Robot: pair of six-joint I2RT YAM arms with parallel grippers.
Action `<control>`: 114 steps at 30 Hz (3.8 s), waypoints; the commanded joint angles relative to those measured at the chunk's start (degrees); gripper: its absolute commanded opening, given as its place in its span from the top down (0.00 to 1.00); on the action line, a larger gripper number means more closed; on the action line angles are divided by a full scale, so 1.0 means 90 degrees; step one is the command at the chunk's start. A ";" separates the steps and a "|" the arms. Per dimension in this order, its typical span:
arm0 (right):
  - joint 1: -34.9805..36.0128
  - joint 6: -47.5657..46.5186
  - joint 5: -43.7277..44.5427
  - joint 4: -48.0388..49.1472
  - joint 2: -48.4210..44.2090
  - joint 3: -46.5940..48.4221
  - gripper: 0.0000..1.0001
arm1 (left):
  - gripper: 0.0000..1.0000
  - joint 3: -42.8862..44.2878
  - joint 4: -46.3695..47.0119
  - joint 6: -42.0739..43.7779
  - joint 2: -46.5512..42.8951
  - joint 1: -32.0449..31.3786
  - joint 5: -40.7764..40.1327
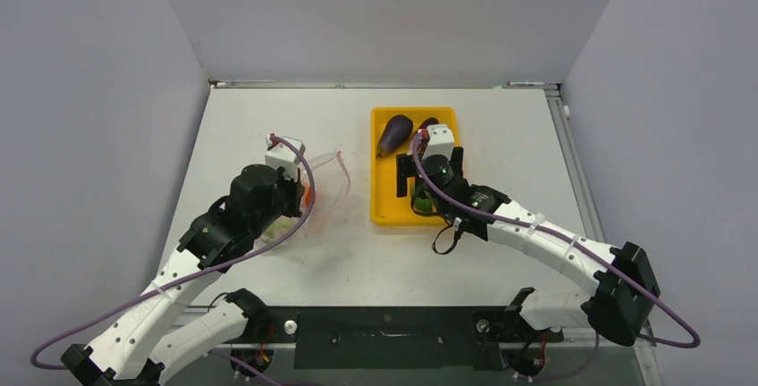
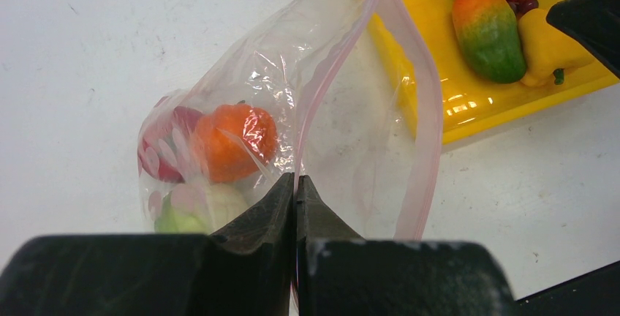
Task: Place the food in the zip-top bag and seal the zipper
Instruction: Pick up the fake vegetable from the bin.
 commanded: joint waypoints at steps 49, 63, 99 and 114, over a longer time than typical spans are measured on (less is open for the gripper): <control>-0.1164 0.0987 0.0111 -0.0007 0.1168 -0.0991 0.07 | 1.00 -0.0026 0.0342 0.0038 0.0043 0.0043 0.0093; -0.1167 0.1024 0.0182 0.0126 0.1370 -0.1167 0.12 | 1.00 -0.0017 0.0338 0.0038 0.0043 0.0043 0.0092; -0.0908 0.0495 -0.1144 0.0328 -0.0626 -0.0816 0.64 | 1.00 -0.0014 0.0340 0.0038 0.0053 0.0046 0.0092; 0.0198 -0.0028 -0.2418 0.1078 -0.0799 -0.0103 0.64 | 1.00 -0.0017 0.0333 0.0038 0.0053 0.0053 0.0103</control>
